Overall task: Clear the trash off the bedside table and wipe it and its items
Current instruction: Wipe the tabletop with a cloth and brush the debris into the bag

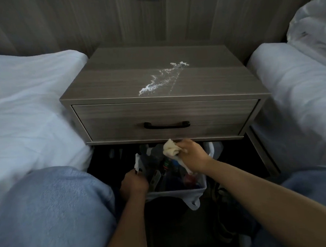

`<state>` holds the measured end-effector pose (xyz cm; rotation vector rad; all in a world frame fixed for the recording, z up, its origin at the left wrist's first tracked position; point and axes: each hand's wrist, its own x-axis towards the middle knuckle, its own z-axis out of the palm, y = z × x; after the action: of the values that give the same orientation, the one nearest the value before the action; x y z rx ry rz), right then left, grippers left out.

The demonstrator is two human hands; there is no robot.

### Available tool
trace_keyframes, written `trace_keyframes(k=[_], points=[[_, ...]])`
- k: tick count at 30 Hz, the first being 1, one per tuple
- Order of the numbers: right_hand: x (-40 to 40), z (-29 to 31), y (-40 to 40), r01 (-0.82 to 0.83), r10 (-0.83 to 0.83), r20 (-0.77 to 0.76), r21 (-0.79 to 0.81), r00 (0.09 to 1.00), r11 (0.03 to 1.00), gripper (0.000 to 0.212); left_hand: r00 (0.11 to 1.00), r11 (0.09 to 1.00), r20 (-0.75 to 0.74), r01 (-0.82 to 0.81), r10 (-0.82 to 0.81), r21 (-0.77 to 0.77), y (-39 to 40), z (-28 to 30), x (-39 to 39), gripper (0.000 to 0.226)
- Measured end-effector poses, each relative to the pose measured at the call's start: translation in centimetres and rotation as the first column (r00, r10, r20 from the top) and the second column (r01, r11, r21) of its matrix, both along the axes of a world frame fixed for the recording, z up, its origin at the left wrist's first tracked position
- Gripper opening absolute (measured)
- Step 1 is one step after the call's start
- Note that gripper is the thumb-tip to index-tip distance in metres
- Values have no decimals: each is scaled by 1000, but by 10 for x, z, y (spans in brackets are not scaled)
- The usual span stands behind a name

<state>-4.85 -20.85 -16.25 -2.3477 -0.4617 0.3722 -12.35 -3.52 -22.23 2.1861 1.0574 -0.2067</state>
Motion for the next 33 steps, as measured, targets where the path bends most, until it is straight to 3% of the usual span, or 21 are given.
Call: trace_keyframes(k=[3,7,10,15,20,22,23,25,27,28,30,33], points=[[2,-18,-4,243,-195,-375,84,906,966,27,999,1000,-31,10,-10,6,-3,-6,-3,33],[0,-30,-5,508,-316,-604,174,732,844,27,999,1000,-33,20,-20,-6,-2,-9,-3,33],[-1,-34,-2,584,-297,-689,224,661,780,23,994,996,-65,88,-89,-18,1,-9,0,41],[-4,-37,-1,583,-221,-756,249,616,774,29,991,999,-129,14,-21,-52,-2,-10,-1,39],[-9,-41,2,627,-189,-805,267,563,732,21,987,993,-158,-57,40,-103,-4,-4,-2,72],[-11,-41,4,638,-208,-804,254,557,727,18,990,998,-134,-51,45,-41,-9,4,-1,86],[-12,-40,5,638,-214,-804,246,554,729,18,998,999,-61,-23,25,44,-13,10,-1,83],[-15,-38,8,641,-215,-812,235,543,731,17,962,982,252,61,-105,177,-25,20,1,65],[-17,-38,8,637,-197,-820,241,537,733,18,806,959,534,281,-257,37,-39,32,1,55],[-18,-39,7,641,-176,-828,257,532,724,22,743,895,588,440,-321,-68,-47,36,-1,54],[-19,-37,7,674,-146,-844,295,517,677,35,683,746,567,643,-460,-169,-56,32,-3,55],[-21,-34,10,717,-159,-849,309,504,625,32,703,727,420,673,-574,-134,-55,19,-4,54]])
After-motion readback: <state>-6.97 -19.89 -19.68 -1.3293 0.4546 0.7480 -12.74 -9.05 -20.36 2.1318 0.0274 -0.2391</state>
